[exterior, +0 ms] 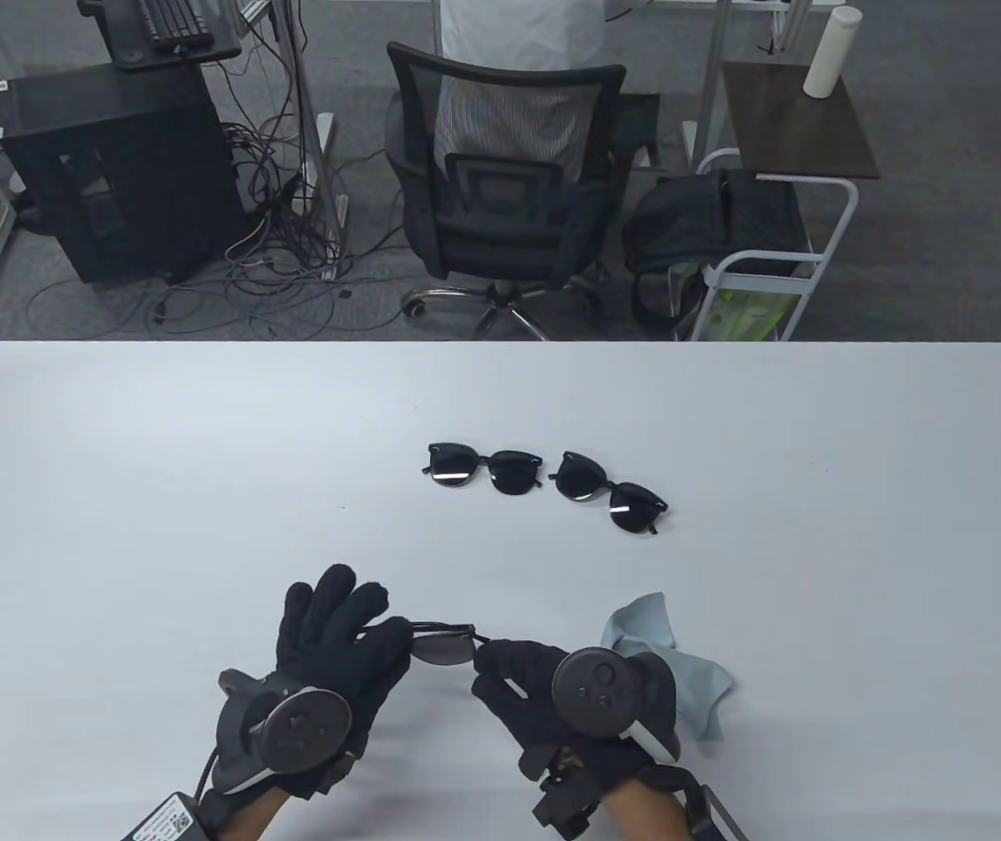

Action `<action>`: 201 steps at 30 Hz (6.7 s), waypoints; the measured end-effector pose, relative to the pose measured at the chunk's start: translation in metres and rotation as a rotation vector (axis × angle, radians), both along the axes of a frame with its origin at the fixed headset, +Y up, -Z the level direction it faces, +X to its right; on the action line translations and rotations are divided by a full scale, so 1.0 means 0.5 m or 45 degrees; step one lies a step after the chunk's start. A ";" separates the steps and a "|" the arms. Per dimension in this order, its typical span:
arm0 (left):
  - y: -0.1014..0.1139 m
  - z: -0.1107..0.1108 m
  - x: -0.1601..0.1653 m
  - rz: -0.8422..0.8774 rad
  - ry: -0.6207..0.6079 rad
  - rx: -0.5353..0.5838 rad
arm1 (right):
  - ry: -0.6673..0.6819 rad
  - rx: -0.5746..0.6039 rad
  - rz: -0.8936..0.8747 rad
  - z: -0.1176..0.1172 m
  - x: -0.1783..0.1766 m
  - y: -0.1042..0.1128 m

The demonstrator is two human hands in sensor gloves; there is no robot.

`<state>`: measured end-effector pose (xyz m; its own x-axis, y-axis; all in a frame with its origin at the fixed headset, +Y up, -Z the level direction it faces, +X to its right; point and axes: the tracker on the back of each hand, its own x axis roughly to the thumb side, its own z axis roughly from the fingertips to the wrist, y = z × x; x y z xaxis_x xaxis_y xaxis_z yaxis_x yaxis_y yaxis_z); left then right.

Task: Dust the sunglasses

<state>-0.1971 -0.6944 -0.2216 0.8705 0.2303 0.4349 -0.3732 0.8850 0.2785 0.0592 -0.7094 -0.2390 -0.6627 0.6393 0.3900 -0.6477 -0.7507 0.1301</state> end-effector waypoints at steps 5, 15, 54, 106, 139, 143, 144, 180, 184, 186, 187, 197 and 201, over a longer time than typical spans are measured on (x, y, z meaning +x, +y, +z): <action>-0.002 0.003 0.006 -0.051 -0.041 0.005 | -0.023 0.043 0.010 0.001 0.008 0.004; 0.006 0.045 0.058 -0.247 -0.190 0.200 | 0.017 -0.527 -0.480 -0.022 0.019 -0.041; -0.001 -0.012 -0.032 0.373 0.175 -0.354 | -0.263 0.005 -0.167 0.000 0.029 0.015; 0.025 0.066 0.059 -0.440 -0.040 0.456 | -0.198 -0.713 -0.915 -0.031 0.083 -0.029; 0.055 0.010 -0.062 -0.097 0.215 0.310 | -0.614 -0.342 1.099 -0.115 0.139 -0.083; 0.055 0.014 -0.056 -0.102 0.193 0.309 | -0.684 -0.236 1.118 -0.120 0.128 -0.090; 0.055 0.015 -0.054 -0.102 0.189 0.310 | -0.676 -0.187 1.047 -0.116 0.127 -0.079; 0.061 0.086 0.038 -0.100 0.052 0.407 | 0.361 -0.566 -1.272 0.005 0.003 -0.008; 0.055 0.090 0.055 -0.166 0.050 0.440 | 0.154 -0.482 -1.195 0.015 0.006 -0.014; 0.053 0.086 0.056 -0.167 0.048 0.434 | 0.171 -0.480 -1.212 0.011 0.010 -0.015; 0.051 0.085 0.057 -0.162 0.045 0.423 | 0.158 -0.472 -1.217 0.011 0.011 -0.015; 0.049 0.089 0.076 -0.164 0.000 0.434 | 0.035 -0.330 -1.180 0.016 0.032 -0.004; 0.049 0.092 0.079 -0.148 -0.015 0.422 | 0.055 -0.260 -1.166 0.019 0.035 0.002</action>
<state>-0.1578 -0.6701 -0.1756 0.8770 -0.0256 0.4799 -0.2801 0.7841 0.5538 0.0767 -0.7082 -0.2293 0.1447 0.9636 0.2249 -0.9664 0.0889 0.2410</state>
